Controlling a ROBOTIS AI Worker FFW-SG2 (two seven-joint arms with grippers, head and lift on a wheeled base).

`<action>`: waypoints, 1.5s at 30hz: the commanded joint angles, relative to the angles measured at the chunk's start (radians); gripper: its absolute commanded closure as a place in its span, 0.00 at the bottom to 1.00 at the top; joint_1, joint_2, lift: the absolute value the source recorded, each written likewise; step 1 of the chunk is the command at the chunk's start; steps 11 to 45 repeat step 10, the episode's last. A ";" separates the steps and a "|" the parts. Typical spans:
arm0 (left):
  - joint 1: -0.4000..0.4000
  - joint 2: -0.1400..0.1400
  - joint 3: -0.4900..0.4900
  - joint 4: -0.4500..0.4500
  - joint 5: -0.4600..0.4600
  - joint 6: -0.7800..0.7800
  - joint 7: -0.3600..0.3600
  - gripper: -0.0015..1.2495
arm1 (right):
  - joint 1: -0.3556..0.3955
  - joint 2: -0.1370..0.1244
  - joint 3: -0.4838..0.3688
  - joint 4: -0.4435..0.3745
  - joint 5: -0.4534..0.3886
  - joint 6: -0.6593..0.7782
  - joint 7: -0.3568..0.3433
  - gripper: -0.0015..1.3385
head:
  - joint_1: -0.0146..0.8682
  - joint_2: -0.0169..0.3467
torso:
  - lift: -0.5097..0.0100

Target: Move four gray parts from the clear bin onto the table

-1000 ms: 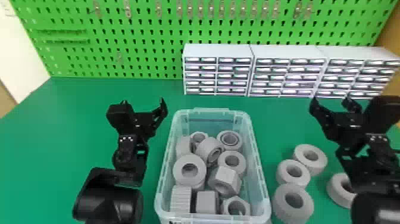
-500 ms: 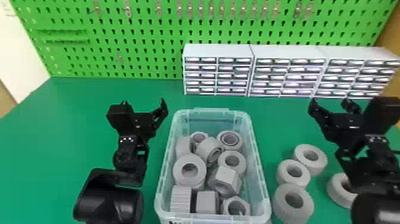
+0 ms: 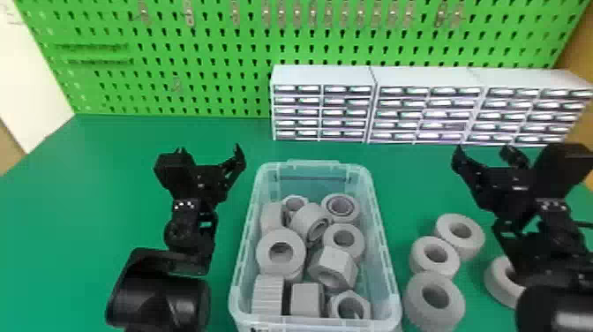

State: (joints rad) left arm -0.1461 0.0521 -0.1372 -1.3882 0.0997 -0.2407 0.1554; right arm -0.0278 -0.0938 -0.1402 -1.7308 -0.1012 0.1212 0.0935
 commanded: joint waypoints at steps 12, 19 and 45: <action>-0.004 0.000 0.025 -0.005 -0.011 0.000 -0.011 0.08 | 0.008 -0.004 0.013 0.000 -0.003 0.000 0.000 0.30 | 0.80 0.24 | 0.88; -0.004 0.000 0.025 -0.005 -0.011 0.000 -0.011 0.08 | 0.008 -0.004 0.013 0.000 -0.003 0.000 0.000 0.30 | 0.80 0.24 | 0.88; -0.004 0.000 0.025 -0.005 -0.011 0.000 -0.011 0.08 | 0.008 -0.004 0.013 0.000 -0.003 0.000 0.000 0.30 | 0.80 0.24 | 0.88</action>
